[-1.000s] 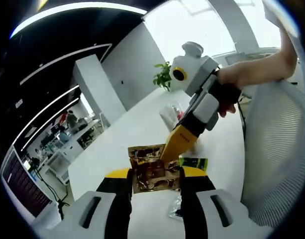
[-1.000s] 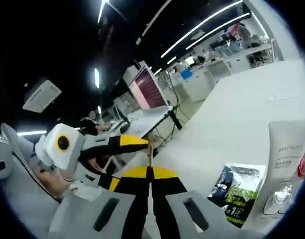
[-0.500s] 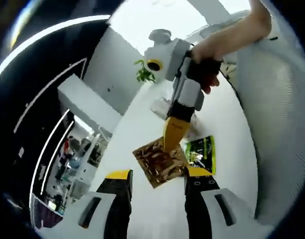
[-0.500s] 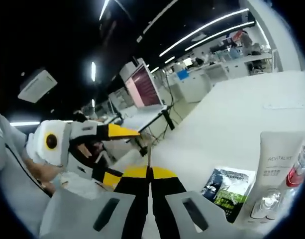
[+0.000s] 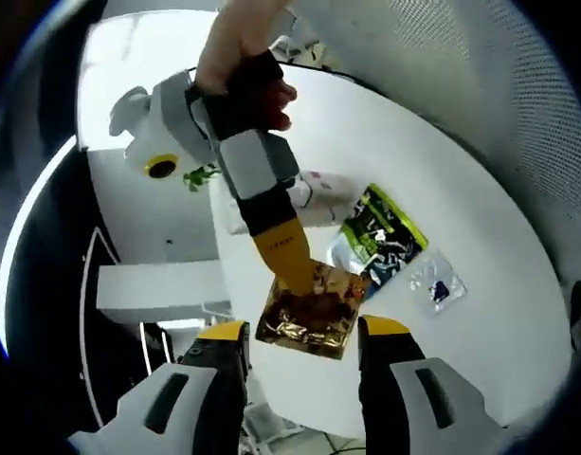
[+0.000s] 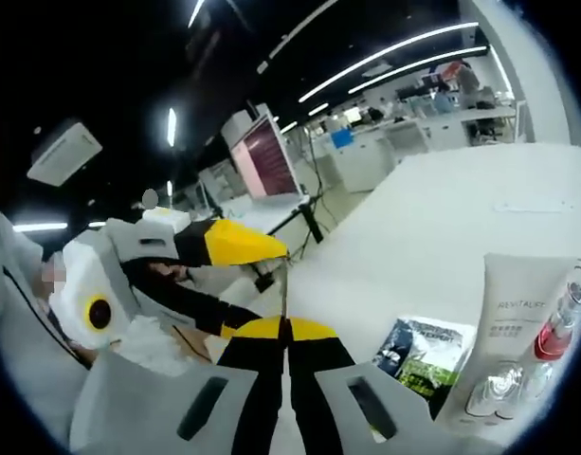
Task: Arrange the skincare products in the storage area until every visible bottle or jar stands upright without overlapping.
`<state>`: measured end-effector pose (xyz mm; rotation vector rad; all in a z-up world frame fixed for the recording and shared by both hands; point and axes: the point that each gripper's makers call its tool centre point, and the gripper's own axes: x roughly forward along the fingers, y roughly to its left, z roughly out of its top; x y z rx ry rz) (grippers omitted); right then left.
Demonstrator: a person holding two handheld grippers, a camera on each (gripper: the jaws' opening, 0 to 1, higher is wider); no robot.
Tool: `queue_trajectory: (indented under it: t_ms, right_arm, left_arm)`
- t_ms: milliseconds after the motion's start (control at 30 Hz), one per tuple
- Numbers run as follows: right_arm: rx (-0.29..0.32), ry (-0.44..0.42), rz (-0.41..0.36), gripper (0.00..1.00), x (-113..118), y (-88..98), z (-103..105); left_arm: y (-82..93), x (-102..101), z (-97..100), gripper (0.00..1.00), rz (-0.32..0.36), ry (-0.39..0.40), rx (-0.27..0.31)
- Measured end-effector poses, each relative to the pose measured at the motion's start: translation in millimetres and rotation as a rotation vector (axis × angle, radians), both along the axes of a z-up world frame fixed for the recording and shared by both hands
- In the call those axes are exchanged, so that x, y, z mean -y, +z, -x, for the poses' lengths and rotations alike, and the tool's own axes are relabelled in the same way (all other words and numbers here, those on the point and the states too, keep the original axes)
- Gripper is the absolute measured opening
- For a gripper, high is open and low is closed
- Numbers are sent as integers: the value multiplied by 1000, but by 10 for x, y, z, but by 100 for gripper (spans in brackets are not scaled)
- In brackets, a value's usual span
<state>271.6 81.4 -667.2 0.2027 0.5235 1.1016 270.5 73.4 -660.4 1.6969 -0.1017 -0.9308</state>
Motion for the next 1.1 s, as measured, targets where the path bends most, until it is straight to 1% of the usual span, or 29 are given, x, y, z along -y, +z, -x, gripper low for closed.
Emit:
queue_trajectory:
  t_ms: [33, 67, 100, 200, 267, 300, 533, 567, 600, 667, 767, 933, 967, 1000, 1033, 1100]
  right_arm:
    - [1, -2, -1, 1, 6, 5, -9]
    - [2, -4, -1, 1, 12, 8, -16]
    - [-1, -5, -3, 1, 20, 11, -22]
    - [-1, -2, -5, 1, 24, 16, -23]
    - [-3, 2, -7, 1, 21, 19, -16]
    - [-7, 7, -9, 1, 16, 20, -7]
    - [-13, 12, -17, 1, 11, 28, -2]
    - [-13, 14, -18, 1, 9, 29, 1]
    - [-11, 16, -20, 1, 5, 35, 4]
    - [-10, 18, -12, 1, 4, 22, 6]
    - [-16, 23, -13, 2, -5, 14, 14]
    - [-8, 5, -3, 8, 7, -1, -18]
    - [-9, 2, -5, 9, 9, 2, -22]
    - [-10, 0, -6, 10, 9, 3, -25]
    - [-9, -3, -4, 12, 13, 1, -28]
    - [-2, -18, 13, 17, 36, -13, -51]
  left_arm:
    - [2, 12, -6, 47, -17, -9, 14]
    - [-38, -33, -37, 48, -45, -16, 19]
    - [-51, -53, -56, 50, -49, -21, 23]
    - [-71, -23, -50, 51, -83, -46, 35]
    - [-79, -10, -48, 50, -121, -65, 61]
    - [-95, -6, -43, 50, -135, -71, 64]
    - [-100, 57, -10, 49, -130, -87, 59]
    - [-80, 82, -5, 48, -130, -102, 75]
    - [-90, 84, 4, 48, -140, -110, 75]
    - [-99, 83, 9, 48, -135, -105, 63]
    - [-104, 73, 18, 48, -139, -107, 60]
    - [-134, 60, 50, 47, -139, -106, 36]
    - [-149, 53, 56, 47, -134, -100, 20]
    - [-143, 56, 56, 47, -126, -99, 18]
    - [-140, 54, 55, 47, -123, -97, 17]
    - [-144, 35, 54, 47, -108, -81, -9]
